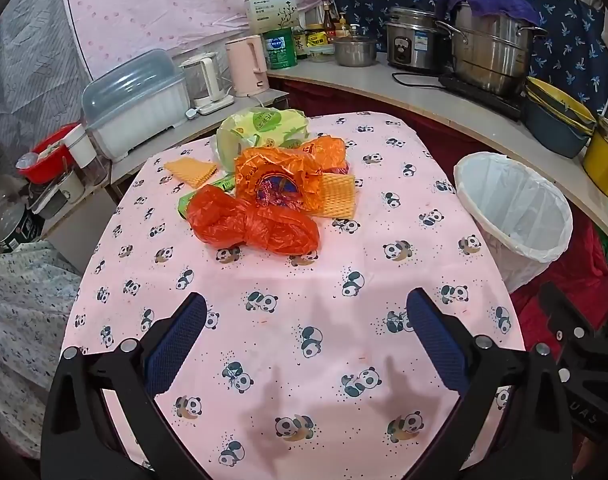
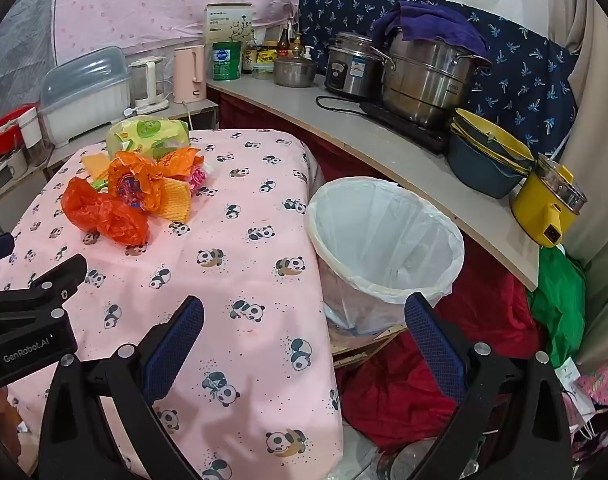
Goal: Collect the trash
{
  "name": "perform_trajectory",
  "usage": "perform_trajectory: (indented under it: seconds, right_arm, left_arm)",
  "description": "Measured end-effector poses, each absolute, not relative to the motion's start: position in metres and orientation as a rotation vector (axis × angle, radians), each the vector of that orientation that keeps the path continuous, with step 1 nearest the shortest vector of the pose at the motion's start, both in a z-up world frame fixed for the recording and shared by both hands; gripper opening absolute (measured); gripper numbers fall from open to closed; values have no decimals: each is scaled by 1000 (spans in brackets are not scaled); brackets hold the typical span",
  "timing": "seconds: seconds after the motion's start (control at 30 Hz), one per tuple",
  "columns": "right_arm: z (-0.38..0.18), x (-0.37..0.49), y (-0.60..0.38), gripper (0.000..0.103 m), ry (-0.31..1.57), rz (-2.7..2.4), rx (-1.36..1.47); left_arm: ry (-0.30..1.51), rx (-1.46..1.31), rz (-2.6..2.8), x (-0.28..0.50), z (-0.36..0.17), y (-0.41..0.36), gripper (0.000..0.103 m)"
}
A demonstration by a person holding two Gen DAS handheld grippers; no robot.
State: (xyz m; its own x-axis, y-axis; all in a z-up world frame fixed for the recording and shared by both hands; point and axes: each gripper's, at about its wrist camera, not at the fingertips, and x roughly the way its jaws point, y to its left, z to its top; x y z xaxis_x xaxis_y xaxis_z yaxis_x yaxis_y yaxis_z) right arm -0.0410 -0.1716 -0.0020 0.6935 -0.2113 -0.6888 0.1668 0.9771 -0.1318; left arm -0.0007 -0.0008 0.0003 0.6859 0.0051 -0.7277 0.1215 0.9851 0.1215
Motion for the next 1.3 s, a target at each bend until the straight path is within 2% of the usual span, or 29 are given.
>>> perform_trajectory:
  seconds: [1.3]
  right_arm:
    - [-1, -38, -169, 96, 781, -222, -68]
  left_arm:
    - [839, 137, -60, 6, -2, 5, 96]
